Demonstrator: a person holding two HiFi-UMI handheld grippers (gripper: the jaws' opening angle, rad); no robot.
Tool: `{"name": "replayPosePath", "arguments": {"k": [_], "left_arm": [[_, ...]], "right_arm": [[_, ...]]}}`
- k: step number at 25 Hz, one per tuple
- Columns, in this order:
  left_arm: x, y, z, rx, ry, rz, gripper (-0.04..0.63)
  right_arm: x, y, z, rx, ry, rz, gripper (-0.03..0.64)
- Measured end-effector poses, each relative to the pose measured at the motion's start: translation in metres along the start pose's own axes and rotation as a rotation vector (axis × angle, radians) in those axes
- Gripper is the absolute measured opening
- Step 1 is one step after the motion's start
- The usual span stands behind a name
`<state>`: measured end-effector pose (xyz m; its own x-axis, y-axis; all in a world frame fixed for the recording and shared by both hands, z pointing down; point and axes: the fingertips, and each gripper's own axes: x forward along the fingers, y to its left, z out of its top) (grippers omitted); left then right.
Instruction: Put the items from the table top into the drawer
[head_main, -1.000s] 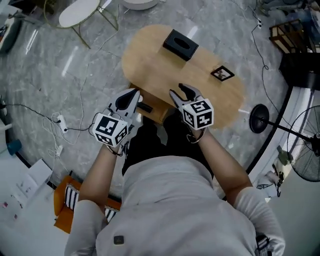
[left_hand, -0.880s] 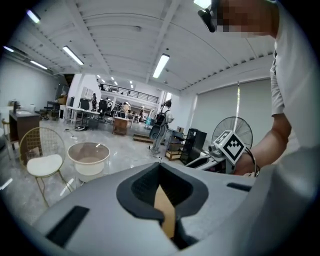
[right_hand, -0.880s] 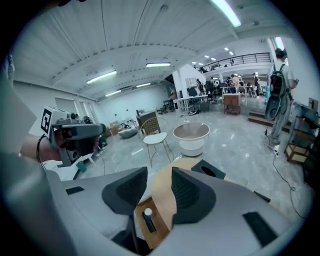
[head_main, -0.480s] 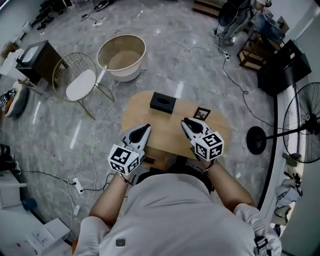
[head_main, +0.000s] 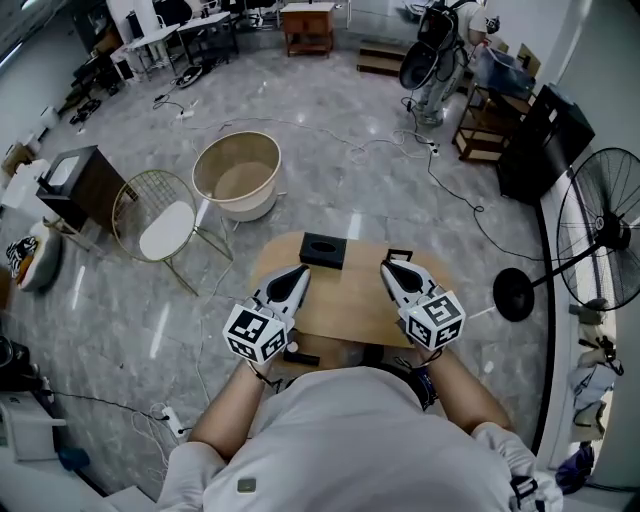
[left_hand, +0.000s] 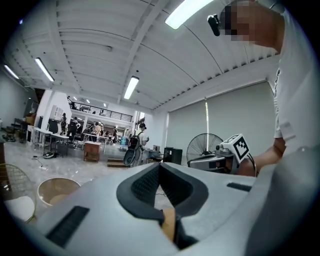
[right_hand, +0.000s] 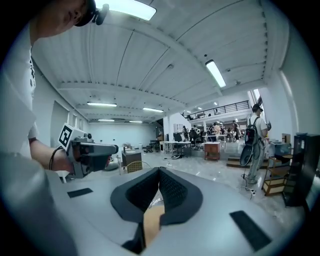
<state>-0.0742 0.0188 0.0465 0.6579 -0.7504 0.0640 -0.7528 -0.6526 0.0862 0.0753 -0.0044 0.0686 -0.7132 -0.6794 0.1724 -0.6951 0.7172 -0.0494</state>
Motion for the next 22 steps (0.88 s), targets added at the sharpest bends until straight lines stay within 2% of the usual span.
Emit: {"name": "replayPosePath", "arguments": {"k": [8,15,22], "left_arm": [[-0.009,-0.014,0.013,0.022,0.008,-0.091,0.009],[-0.01,-0.033,0.014,0.024,-0.01,-0.09,0.009],[0.004,-0.083,0.028,0.042,-0.027,-0.083,0.009]], "right_arm": [[-0.033,0.018,0.009,-0.012,-0.008,-0.056,0.028],[-0.058,0.012,0.007,-0.03,-0.002,-0.058,0.026],[-0.109,-0.006,0.012,-0.056,-0.009,-0.046,0.026]]}}
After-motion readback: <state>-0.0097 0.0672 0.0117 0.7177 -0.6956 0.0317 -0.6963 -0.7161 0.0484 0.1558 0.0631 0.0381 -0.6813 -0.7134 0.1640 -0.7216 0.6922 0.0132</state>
